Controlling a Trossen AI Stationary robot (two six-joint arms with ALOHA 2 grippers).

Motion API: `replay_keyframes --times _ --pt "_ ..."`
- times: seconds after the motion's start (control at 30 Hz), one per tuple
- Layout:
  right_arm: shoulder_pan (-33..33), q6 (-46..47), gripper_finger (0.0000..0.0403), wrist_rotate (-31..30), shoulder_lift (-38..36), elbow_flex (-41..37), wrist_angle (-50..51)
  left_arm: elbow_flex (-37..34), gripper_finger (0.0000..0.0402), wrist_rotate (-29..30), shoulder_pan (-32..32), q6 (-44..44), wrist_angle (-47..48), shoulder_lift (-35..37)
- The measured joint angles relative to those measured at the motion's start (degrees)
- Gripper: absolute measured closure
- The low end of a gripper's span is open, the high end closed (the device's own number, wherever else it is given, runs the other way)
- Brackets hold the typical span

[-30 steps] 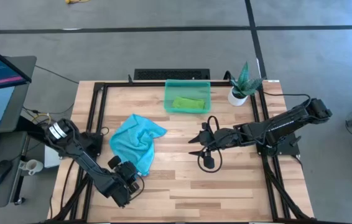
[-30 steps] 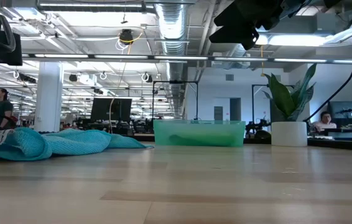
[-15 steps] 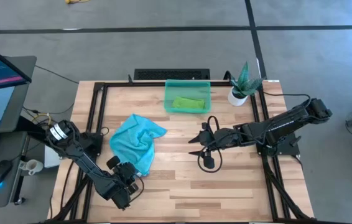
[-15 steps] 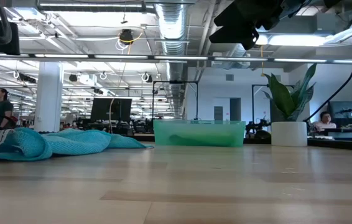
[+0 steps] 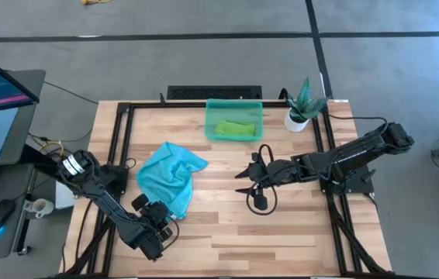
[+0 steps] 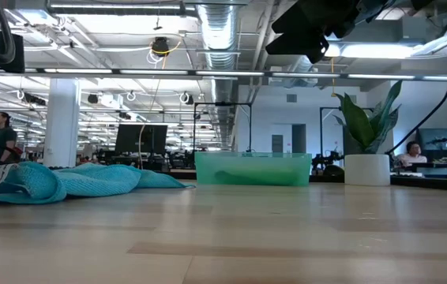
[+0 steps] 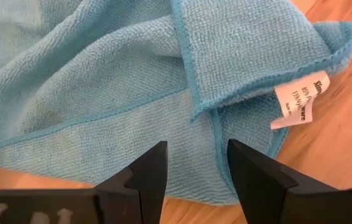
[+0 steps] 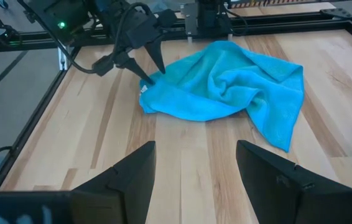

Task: Roll microfiber towels into tight, uniform cylinder then place into a basket
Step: Fold the blue microfiber cloth

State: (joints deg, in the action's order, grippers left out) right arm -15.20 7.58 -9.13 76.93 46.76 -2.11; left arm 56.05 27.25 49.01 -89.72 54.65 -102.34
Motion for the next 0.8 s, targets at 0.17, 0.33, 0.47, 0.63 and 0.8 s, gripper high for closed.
replay_keyframes --times 0.17,0.33,0.47,0.63,0.8 --pt "0.0 0.0 0.0159 -0.02 0.0 0.0 0.0 0.0 0.0242 -0.05 0.0 -0.04 0.03 0.0" --pt "0.0 0.01 0.0159 0.0 0.0 0.0 -0.02 0.0 0.0267 -0.35 -0.26 -0.72 1.18 0.0" --pt "0.0 0.0 0.0159 -0.02 0.0 0.0 -0.02 0.0 0.0312 -0.38 -0.28 -0.78 1.73 0.0" --pt "0.0 0.0 0.0159 0.0 0.0 0.0 -0.02 0.0 0.0375 -0.2 -0.28 -0.78 1.58 0.0" --pt "-0.02 2.68 0.0159 -0.02 0.0 -0.02 -3.15 0.0 0.0396 3.12 -0.06 -2.33 0.46 0.0"
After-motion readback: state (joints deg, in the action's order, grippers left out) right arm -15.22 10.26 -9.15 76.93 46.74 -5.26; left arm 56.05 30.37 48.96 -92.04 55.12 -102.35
